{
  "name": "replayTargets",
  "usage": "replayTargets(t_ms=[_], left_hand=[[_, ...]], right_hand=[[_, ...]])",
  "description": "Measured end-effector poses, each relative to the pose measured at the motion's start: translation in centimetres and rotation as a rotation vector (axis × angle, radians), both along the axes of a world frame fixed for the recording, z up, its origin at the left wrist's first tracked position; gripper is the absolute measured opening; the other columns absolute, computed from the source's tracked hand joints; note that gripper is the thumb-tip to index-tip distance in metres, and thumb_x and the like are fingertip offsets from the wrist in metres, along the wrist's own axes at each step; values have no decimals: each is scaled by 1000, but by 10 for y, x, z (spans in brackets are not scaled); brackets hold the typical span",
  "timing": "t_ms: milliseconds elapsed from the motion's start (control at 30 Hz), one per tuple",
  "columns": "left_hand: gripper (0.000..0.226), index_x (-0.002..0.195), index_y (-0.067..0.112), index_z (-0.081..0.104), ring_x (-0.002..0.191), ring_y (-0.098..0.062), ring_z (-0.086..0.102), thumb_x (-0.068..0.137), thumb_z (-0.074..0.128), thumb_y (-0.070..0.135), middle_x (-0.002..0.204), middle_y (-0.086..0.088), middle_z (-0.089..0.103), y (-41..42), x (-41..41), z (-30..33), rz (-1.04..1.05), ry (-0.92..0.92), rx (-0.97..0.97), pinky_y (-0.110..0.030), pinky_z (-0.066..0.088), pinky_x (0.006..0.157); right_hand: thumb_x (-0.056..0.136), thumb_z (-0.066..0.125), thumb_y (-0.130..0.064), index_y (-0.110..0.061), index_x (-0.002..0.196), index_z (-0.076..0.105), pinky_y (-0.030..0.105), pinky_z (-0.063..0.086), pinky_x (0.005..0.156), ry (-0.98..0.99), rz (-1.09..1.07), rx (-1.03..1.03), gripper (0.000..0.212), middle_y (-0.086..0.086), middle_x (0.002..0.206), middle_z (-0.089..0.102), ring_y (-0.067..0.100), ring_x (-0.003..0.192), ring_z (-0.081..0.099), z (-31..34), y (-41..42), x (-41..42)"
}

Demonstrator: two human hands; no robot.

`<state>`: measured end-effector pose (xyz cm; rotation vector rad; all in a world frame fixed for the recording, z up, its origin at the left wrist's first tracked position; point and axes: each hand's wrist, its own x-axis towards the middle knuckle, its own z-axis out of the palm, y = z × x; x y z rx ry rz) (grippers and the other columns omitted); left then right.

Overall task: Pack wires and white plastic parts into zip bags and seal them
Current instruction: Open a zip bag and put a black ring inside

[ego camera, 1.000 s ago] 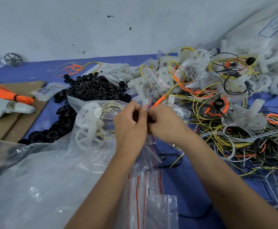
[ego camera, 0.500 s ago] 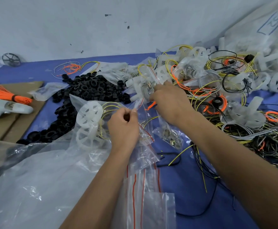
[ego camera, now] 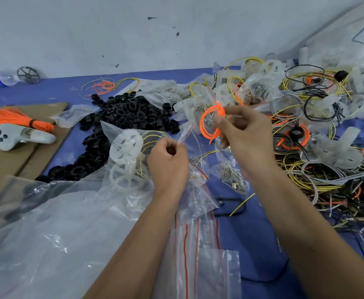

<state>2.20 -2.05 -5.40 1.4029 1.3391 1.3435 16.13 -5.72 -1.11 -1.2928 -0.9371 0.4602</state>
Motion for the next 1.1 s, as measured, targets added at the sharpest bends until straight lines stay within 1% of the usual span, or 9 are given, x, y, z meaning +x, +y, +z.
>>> replayTargets(t_ms=[133, 233, 367, 433, 600, 800, 933, 1033, 1100], left_hand=[[17, 73, 15, 60, 56, -2, 48, 88, 63, 7, 63, 10, 57, 1, 1, 1, 8, 1, 64, -12, 39, 59], [13, 80, 13, 63, 62, -9, 56, 91, 64, 7, 69, 5, 63, -3, 3, 3, -36, 20, 177, -22, 46, 63], [8, 86, 13, 66, 71, -15, 60, 88, 68, 6, 78, 3, 64, -18, 6, 11, -125, 155, 476, -30, 49, 67], [9, 86, 11, 66, 72, -13, 55, 85, 71, 3, 80, 3, 62, -24, 8, 14, -161, 236, 631, -26, 44, 68], [5, 85, 6, 69, 70, -8, 48, 86, 71, 1, 78, 6, 55, -31, 9, 15, -196, 216, 732, -15, 36, 67], [7, 83, 8, 67, 68, -8, 49, 86, 70, 3, 75, 8, 54, -32, 8, 13, -168, 158, 746, -18, 38, 65], [7, 82, 8, 66, 67, -10, 51, 85, 70, 3, 74, 4, 57, -31, 9, 13, -145, 151, 709, -22, 40, 63], [8, 82, 9, 66, 70, -11, 53, 85, 70, 4, 75, 4, 60, -28, 9, 13, -109, 188, 651, -26, 43, 64], [7, 82, 12, 65, 71, -13, 56, 87, 69, 9, 75, 5, 61, -27, 7, 13, -73, 202, 614, -30, 46, 66]], right_hand=[[87, 78, -12, -6, 87, 68, 29, 44, 45, 115, 11, -90, 12, 10, 66, 72, 20, 43, 51, -30, -5, -9], [85, 79, -20, -18, 65, 72, 29, 43, 49, -86, 15, -210, 21, 2, 59, 71, 10, 43, 52, -41, -2, -8], [85, 73, -21, -13, 70, 76, 34, 44, 56, -252, 158, -320, 17, 0, 62, 72, 8, 53, 56, -45, -1, -13], [87, 67, -17, -16, 72, 76, 32, 44, 56, -190, 214, -292, 17, -1, 62, 69, 7, 59, 54, -44, -3, -15], [95, 49, 10, -21, 56, 71, 17, 43, 47, 36, 439, -238, 54, -11, 53, 61, -1, 51, 53, -41, -6, -21], [88, 33, -14, -19, 48, 56, 27, 42, 50, 274, 555, -106, 46, 0, 50, 47, 15, 48, 50, -32, 5, -40], [102, 32, 7, -12, 78, 52, 13, 47, 59, 87, 668, -46, 37, -7, 67, 57, -3, 60, 54, -42, 0, -38], [94, 52, 11, -23, 101, 56, 16, 50, 83, -264, 683, -131, 36, -7, 95, 61, -6, 87, 59, -44, -4, -27], [93, 55, 12, -30, 112, 54, 20, 48, 94, -331, 714, -178, 47, -13, 108, 62, -8, 101, 59, -42, -7, -25]])
